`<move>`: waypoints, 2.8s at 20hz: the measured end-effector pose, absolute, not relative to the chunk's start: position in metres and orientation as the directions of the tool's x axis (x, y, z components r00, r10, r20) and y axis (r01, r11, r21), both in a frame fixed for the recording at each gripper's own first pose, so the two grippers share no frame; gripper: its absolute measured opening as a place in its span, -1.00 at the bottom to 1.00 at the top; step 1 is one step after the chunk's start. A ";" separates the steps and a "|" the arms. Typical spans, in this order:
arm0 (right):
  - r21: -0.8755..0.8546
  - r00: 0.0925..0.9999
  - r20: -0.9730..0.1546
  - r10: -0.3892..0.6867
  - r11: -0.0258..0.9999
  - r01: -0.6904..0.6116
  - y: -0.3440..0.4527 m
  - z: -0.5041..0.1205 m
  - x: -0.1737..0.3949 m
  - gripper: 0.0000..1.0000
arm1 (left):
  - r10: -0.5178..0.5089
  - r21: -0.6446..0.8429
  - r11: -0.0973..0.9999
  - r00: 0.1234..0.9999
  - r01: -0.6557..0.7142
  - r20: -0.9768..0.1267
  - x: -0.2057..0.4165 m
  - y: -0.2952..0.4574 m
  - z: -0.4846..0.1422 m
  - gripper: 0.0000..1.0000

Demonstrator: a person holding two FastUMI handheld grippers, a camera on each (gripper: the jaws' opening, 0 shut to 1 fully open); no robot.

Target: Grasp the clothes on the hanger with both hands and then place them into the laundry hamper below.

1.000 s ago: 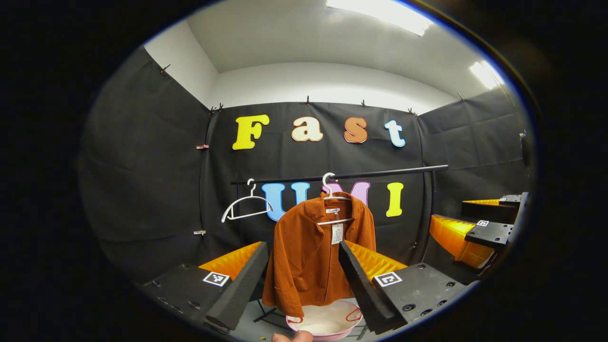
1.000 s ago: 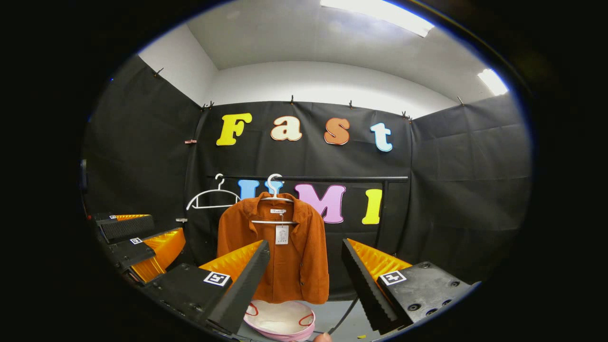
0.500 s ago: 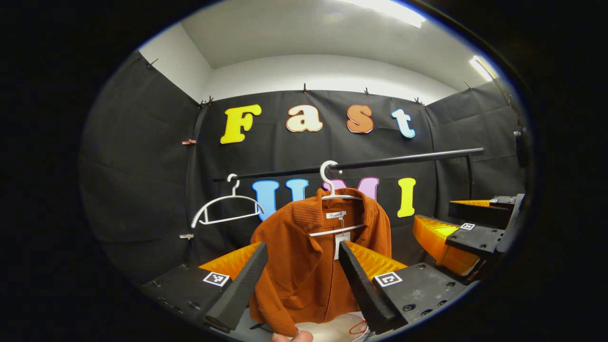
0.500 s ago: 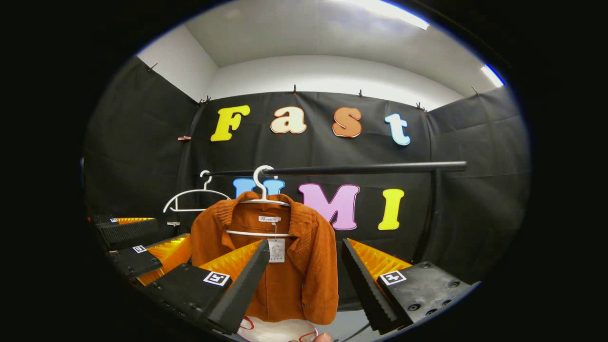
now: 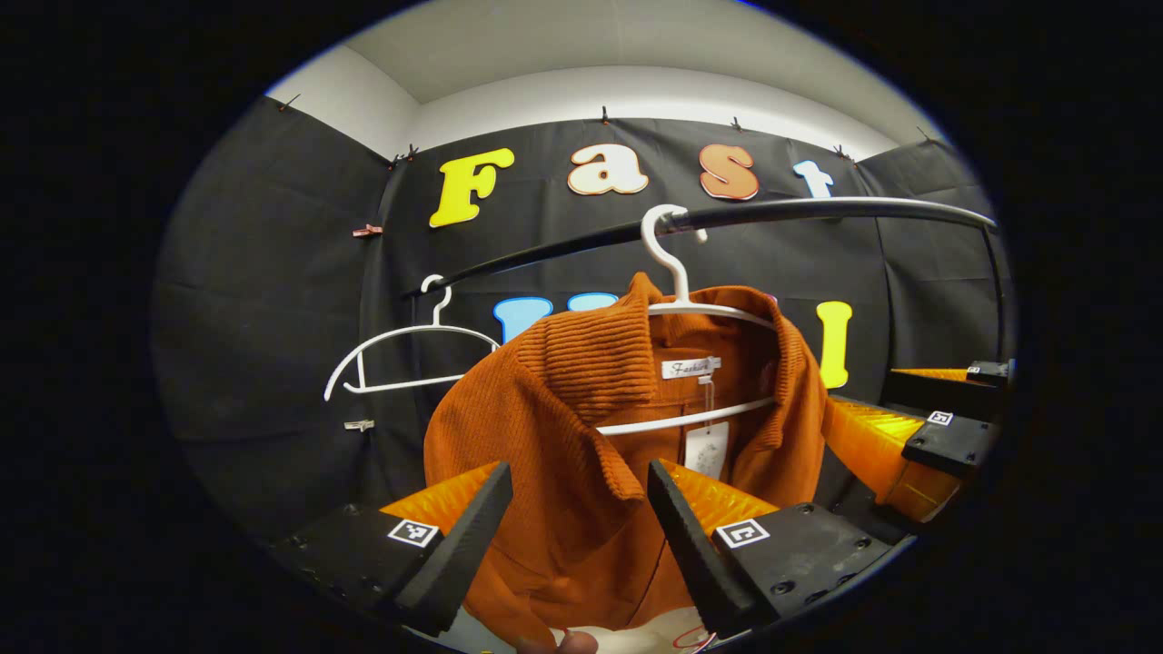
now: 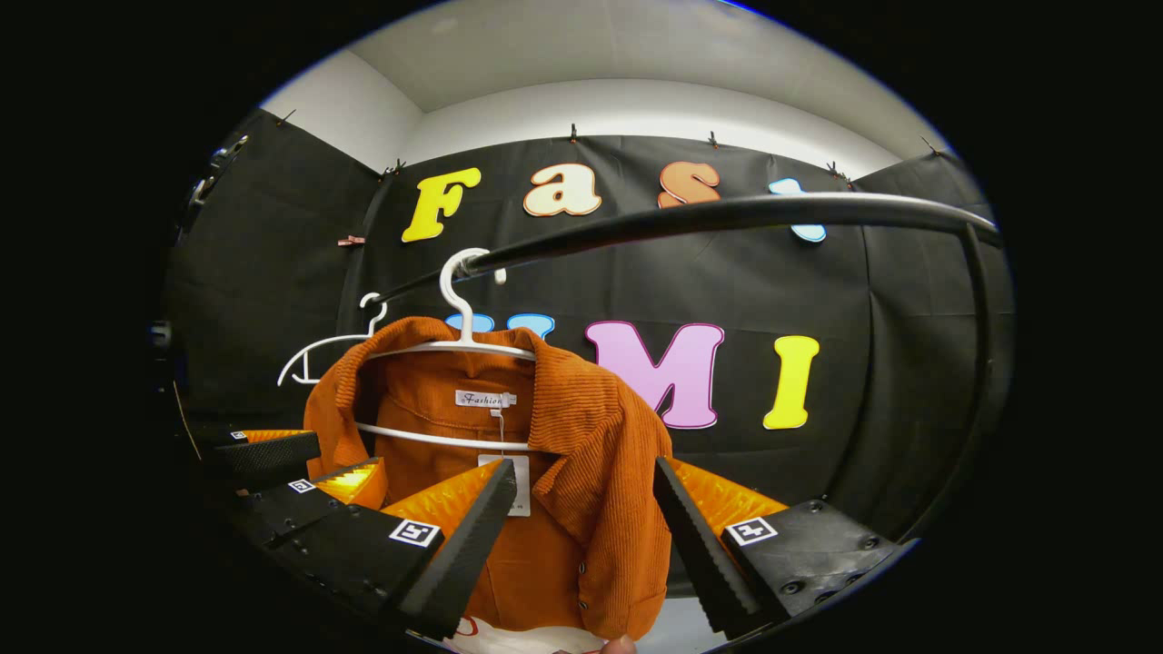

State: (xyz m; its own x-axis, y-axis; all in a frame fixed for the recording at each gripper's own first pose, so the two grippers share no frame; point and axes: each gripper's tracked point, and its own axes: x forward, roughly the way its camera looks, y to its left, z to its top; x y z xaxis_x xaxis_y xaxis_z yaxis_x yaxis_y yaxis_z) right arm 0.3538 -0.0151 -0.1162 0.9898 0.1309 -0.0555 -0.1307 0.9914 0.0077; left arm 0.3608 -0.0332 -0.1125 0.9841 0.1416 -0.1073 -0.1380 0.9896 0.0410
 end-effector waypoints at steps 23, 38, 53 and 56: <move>0.277 0.947 -0.173 0.270 0.936 -0.216 0.013 -0.185 0.455 -0.90 | 0.096 0.045 0.995 0.987 -0.091 -0.130 0.417 -0.019 -0.130 -0.85; 0.381 0.972 -0.094 0.216 0.910 -0.165 -0.091 -0.112 0.483 -0.91 | 0.097 -0.072 0.991 0.981 -0.111 -0.171 0.404 0.039 -0.069 -0.90; 0.356 0.957 -0.242 0.162 0.932 -0.067 -0.117 -0.188 0.509 -0.91 | 0.119 -0.067 0.989 0.972 -0.135 -0.201 0.405 0.068 -0.057 -0.90; 0.402 0.931 -0.294 0.217 0.911 -0.085 -0.094 -0.214 0.493 -0.91 | 0.158 -0.057 0.983 0.958 -0.177 -0.239 0.399 0.086 -0.072 -0.90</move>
